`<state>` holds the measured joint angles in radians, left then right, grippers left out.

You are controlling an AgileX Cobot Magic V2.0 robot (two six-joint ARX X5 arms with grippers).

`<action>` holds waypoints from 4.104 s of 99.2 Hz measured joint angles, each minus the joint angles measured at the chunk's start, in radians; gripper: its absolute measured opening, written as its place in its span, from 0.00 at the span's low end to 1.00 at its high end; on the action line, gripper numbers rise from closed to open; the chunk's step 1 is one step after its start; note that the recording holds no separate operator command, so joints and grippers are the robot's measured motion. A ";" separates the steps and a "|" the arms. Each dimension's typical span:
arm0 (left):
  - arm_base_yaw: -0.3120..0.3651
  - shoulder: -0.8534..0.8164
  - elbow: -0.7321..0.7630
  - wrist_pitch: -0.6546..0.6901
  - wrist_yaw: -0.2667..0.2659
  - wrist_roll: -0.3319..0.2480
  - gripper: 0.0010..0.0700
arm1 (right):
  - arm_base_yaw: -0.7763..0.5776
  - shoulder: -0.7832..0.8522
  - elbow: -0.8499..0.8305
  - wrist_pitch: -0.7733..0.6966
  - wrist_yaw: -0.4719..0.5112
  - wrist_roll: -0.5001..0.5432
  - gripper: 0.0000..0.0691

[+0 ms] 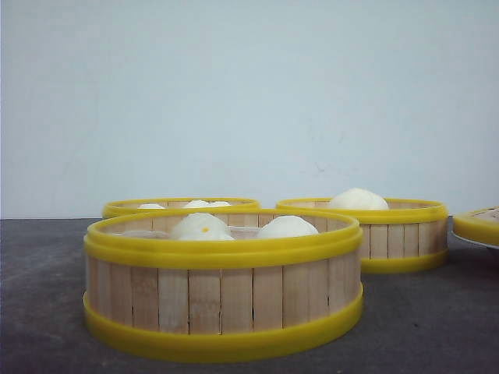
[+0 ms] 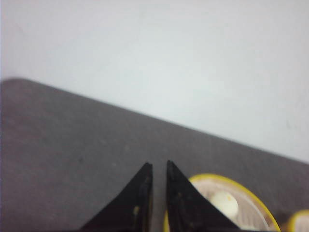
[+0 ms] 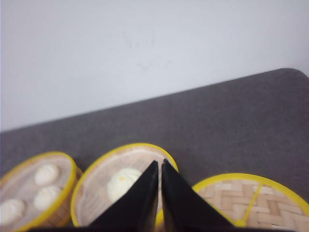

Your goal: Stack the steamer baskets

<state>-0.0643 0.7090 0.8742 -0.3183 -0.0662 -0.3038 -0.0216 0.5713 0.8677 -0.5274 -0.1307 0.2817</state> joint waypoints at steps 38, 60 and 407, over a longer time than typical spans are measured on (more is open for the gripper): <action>-0.025 0.073 -0.002 -0.013 0.047 0.087 0.39 | 0.000 0.072 0.000 0.055 -0.002 -0.023 0.70; -0.040 0.187 -0.001 -0.010 0.047 0.119 0.39 | 0.000 0.140 0.000 0.098 -0.026 -0.024 0.76; -0.445 0.653 0.364 -0.455 0.088 0.079 0.03 | 0.144 0.249 0.000 0.064 0.000 -0.102 0.76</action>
<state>-0.5091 1.3621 1.2377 -0.7731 0.0216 -0.2245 0.1226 0.8207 0.8680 -0.4633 -0.1310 0.1795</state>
